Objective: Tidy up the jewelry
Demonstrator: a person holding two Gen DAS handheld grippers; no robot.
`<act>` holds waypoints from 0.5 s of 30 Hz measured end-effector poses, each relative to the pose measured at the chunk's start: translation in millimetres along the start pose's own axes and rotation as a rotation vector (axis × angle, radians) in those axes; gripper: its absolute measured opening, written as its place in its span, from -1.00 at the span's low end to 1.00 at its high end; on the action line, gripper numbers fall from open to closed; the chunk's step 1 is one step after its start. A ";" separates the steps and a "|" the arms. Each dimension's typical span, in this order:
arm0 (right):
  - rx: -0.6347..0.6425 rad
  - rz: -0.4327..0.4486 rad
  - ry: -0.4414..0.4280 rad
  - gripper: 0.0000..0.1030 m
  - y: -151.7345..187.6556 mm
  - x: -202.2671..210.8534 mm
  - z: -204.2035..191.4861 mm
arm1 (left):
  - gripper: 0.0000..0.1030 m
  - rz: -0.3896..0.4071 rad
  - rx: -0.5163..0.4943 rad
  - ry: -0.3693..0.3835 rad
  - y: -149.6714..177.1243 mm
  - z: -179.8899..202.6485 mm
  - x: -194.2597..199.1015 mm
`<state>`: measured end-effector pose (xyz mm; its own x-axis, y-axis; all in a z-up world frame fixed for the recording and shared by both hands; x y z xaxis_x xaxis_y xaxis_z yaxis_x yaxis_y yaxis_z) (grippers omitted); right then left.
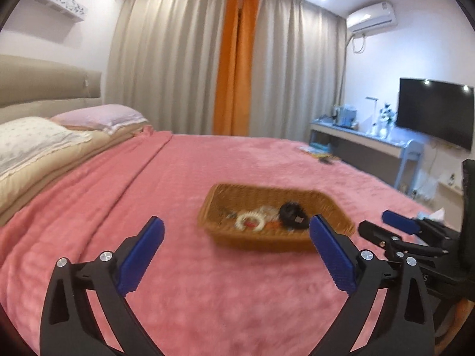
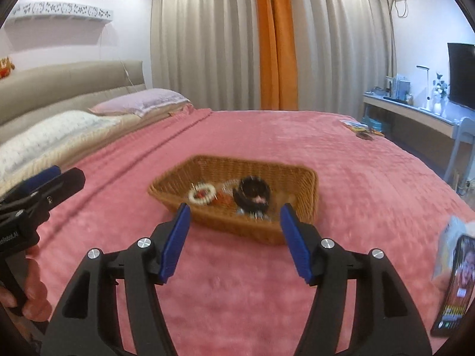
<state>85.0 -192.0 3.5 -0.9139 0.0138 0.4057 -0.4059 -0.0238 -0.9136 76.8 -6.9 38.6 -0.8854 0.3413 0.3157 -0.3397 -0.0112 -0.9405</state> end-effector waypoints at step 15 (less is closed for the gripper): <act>-0.020 -0.027 0.032 0.15 34.4 -20.5 2.9 | 0.85 -0.027 -0.010 -0.081 50.0 -9.9 -25.2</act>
<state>89.7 -196.0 -36.1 -0.9021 0.0458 0.4290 -0.4296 -0.0029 -0.9030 85.3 -6.8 -17.6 -0.8987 0.2643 0.3501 -0.3614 0.0062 -0.9324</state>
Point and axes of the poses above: each gripper's, at about its wrist camera, not at the fingertips, and x roughly against the way its jaws point, z to its right, y to its underside, the point moved 3 cm from there along -x, roughly the way its jaws point, and after that the axes turned 9 degrees about y, right-handed, at the moved point
